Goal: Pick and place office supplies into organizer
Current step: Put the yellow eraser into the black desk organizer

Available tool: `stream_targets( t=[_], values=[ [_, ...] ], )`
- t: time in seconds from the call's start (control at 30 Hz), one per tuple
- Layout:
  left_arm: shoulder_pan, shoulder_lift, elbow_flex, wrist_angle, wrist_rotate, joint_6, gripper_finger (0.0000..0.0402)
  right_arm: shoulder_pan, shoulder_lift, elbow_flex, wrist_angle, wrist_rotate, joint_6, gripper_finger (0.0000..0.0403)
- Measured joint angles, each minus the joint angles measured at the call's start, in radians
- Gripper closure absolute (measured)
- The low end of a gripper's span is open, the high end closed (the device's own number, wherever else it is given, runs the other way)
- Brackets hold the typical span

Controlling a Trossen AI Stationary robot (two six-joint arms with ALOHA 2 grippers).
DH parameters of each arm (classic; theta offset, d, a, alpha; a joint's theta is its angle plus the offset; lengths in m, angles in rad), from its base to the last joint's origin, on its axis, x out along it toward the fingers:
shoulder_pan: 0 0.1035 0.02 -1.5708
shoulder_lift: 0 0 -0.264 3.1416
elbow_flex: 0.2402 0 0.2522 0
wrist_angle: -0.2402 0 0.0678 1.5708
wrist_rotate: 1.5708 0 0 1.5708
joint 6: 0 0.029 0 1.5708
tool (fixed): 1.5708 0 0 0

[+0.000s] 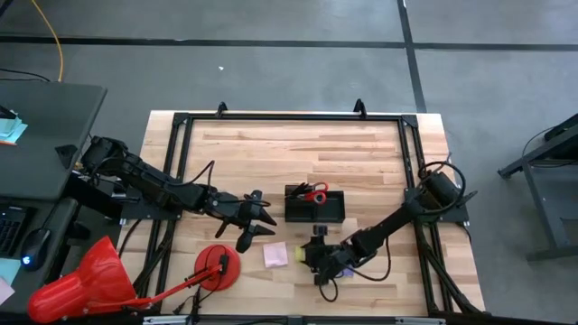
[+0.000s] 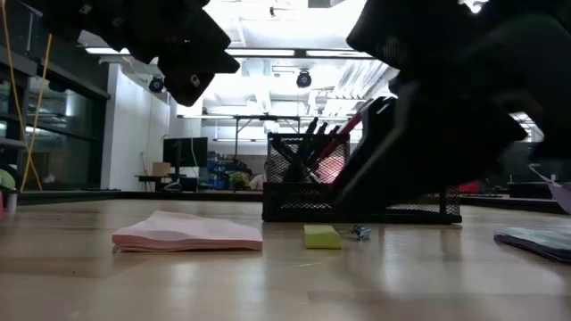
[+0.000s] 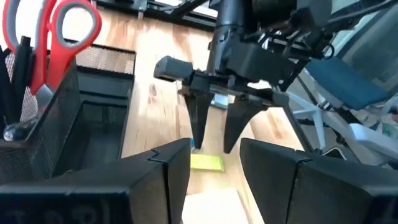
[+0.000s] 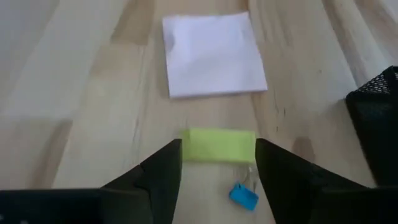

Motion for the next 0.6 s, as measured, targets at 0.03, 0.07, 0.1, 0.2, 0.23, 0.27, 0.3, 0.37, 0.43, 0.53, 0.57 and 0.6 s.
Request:
stream_targets(
  t=[0.03, 0.07, 0.1, 0.2, 0.23, 0.27, 0.3, 0.37, 0.43, 0.53, 0.57, 0.6],
  values=[
    [0.000, -0.001, 0.000, -0.002, 0.000, 0.000, 0.0269, 0.006, 0.000, 0.000, -0.011, 0.000, -0.015, 0.0212],
    [0.000, -0.002, 0.001, -0.012, 0.000, 0.000, 0.0269, 0.012, 0.000, 0.000, -0.021, 0.000, -0.022, 0.0216],
    [0.000, -0.002, 0.001, -0.027, 0.000, 0.000, 0.0269, 0.016, 0.000, 0.000, -0.030, 0.000, -0.034, 0.0219],
    [0.000, -0.001, 0.000, -0.047, 0.000, -0.001, 0.0269, 0.032, 0.000, 0.000, -0.025, -0.039, -0.111, 0.0227],
    [0.000, -0.001, 0.001, -0.053, 0.000, -0.004, 0.0269, 0.034, 0.000, 0.000, -0.025, -0.050, -0.140, 0.0229],
    [0.000, -0.001, 0.001, -0.063, 0.000, -0.008, 0.0269, 0.037, 0.000, 0.000, -0.030, -0.050, -0.152, 0.0231],
    [0.000, -0.001, 0.001, -0.071, 0.000, -0.011, 0.0269, 0.039, 0.000, 0.000, -0.031, -0.049, -0.166, 0.0233],
    [0.000, -0.001, 0.001, -0.075, 0.000, -0.011, 0.0269, 0.038, 0.000, 0.000, -0.025, -0.042, -0.211, 0.0236],
    [0.000, -0.001, 0.000, -0.075, 0.000, -0.011, 0.0269, 0.036, 0.000, 0.000, -0.018, -0.030, -0.270, 0.0239],
    [0.000, -0.001, 0.001, -0.083, 0.000, -0.010, 0.0269, 0.026, -0.001, 0.001, 0.005, -0.027, -0.373, 0.0242],
    [0.000, -0.001, 0.001, -0.092, 0.000, -0.010, 0.0269, 0.021, -0.002, 0.006, 0.003, -0.028, -0.397, 0.0242],
    [0.000, -0.001, 0.001, -0.102, 0.000, -0.010, 0.0269, 0.012, -0.002, 0.014, -0.003, -0.032, -0.416, 0.0242]
  ],
)
